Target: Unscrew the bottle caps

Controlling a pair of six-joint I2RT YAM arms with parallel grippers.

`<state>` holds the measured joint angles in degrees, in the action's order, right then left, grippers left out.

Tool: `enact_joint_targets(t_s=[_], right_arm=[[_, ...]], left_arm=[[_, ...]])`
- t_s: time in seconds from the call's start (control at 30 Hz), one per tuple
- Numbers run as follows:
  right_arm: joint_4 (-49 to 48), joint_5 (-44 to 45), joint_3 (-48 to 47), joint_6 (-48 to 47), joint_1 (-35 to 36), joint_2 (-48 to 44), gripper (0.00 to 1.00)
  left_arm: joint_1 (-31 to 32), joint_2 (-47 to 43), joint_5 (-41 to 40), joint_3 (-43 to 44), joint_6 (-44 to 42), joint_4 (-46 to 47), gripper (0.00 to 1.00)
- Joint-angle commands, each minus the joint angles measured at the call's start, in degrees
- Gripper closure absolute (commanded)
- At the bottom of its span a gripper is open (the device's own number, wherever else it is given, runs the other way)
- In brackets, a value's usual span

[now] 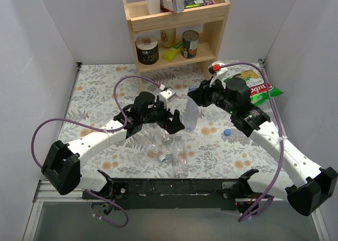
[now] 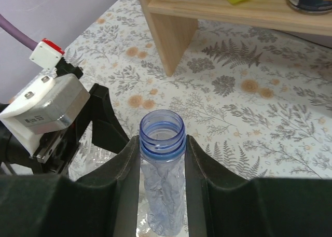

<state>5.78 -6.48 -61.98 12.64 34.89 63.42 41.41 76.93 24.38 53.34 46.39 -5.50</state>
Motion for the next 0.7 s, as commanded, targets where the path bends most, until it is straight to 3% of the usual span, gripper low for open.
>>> enact_joint_targets(t_s=[0.0, 0.27, 0.67], right_arm=[[-0.9, 5.6, 0.0, -3.6, -0.1, -2.2, 0.99], [-2.7, 17.2, 3.1, -9.1, -0.1, -5.1, 0.99], [-25.9, 33.4, 20.2, -24.0, -0.2, -11.6, 0.99]], left_arm=[[-1.2, -3.1, -3.4, 1.2, 2.8, 2.6, 0.02], [-4.8, -5.3, -0.1, -0.5, 7.0, 6.8, 0.02], [-8.0, -5.5, -2.2, -1.0, 8.0, 7.2, 0.02]])
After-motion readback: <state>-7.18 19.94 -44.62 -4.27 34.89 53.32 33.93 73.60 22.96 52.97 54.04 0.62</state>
